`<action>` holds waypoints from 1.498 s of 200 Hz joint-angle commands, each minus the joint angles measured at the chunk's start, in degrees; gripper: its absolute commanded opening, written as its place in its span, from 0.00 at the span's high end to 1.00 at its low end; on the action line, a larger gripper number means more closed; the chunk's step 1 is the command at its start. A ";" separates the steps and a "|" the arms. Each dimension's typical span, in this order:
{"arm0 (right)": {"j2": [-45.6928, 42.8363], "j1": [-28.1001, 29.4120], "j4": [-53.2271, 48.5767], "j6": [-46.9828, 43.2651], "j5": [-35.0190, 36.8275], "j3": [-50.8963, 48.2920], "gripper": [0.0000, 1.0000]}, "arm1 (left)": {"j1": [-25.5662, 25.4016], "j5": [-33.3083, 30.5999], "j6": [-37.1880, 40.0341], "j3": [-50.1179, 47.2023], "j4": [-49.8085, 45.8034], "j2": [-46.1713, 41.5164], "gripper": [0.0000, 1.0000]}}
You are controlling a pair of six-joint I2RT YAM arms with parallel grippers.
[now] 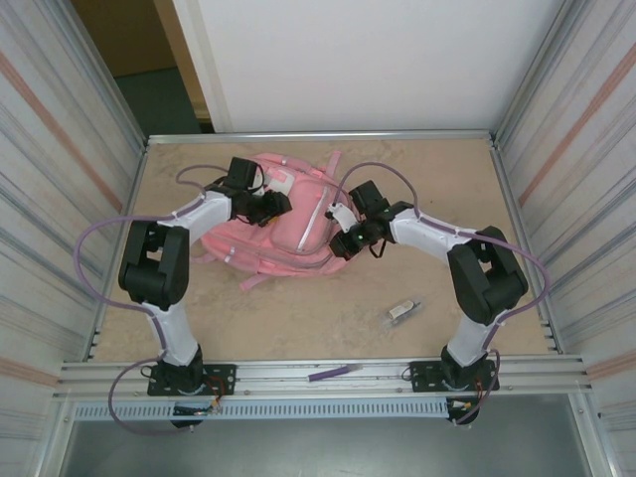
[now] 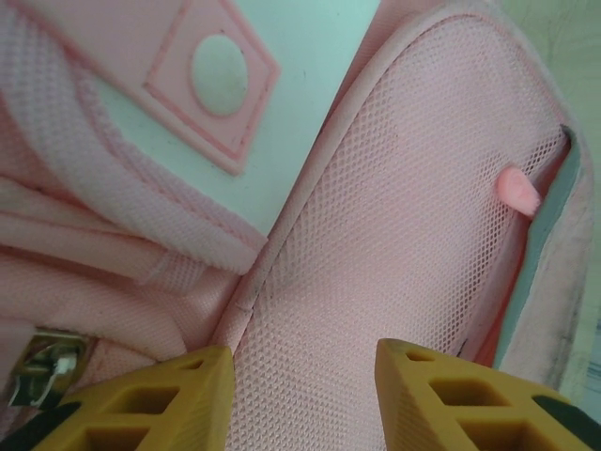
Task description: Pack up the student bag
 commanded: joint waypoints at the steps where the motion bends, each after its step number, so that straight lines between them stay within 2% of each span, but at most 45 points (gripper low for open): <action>1: 0.59 1.75 -5.13 -2.17 -1.76 -0.36 0.95 | -0.51 0.14 -2.82 -3.36 -3.66 2.70 0.57; 41: 3.24 3.67 -1.77 1.87 -9.54 0.14 0.95 | -1.95 0.06 -4.72 -4.50 -2.11 2.44 0.57; 90: 3.99 5.64 11.20 15.04 -11.89 -3.73 0.87 | -3.85 0.44 -7.51 -7.16 1.35 1.87 0.58; 101: 3.68 6.76 14.92 18.77 -10.55 -4.81 0.84 | -4.39 0.34 -7.73 -7.48 1.77 1.77 0.57; 124: 4.74 9.81 20.74 27.80 -8.11 -5.49 0.83 | -5.13 -0.21 -9.46 -8.76 2.78 1.18 0.57; 148: 6.09 13.24 25.98 38.31 -1.73 -6.30 0.83 | -5.55 0.33 -10.63 -10.53 3.96 0.11 0.57; 166: 6.93 16.31 25.11 39.35 4.15 -4.42 0.86 | -5.72 0.34 -11.31 -11.65 4.62 -0.78 0.57; 199: 8.57 17.73 22.55 39.77 7.47 -0.17 0.87 | -6.27 0.95 -12.77 -13.88 7.08 -2.30 0.58; 209: 9.20 17.67 20.93 39.93 8.67 1.26 0.84 | -6.38 0.98 -13.26 -14.39 7.83 -2.45 0.58; 218: 9.18 17.50 20.01 40.25 9.50 1.61 0.75 | -6.39 1.25 -14.01 -14.86 8.80 -2.71 0.58; 225: 8.59 17.45 20.08 40.45 9.89 1.22 0.73 | -6.38 1.84 -14.28 -15.36 9.67 -2.96 0.58; 249: 4.19 16.70 21.44 40.57 11.62 -3.85 0.61 | -5.14 2.22 -8.59 -15.65 9.17 -5.82 0.56; 268: -1.47 15.11 20.16 41.12 14.17 -8.04 0.52 | -3.98 -2.05 -4.60 -16.40 5.96 -11.00 0.55; 299: -8.09 12.48 15.82 42.87 16.50 -10.22 0.44 | -5.38 -6.61 0.50 -20.39 3.45 -20.81 0.52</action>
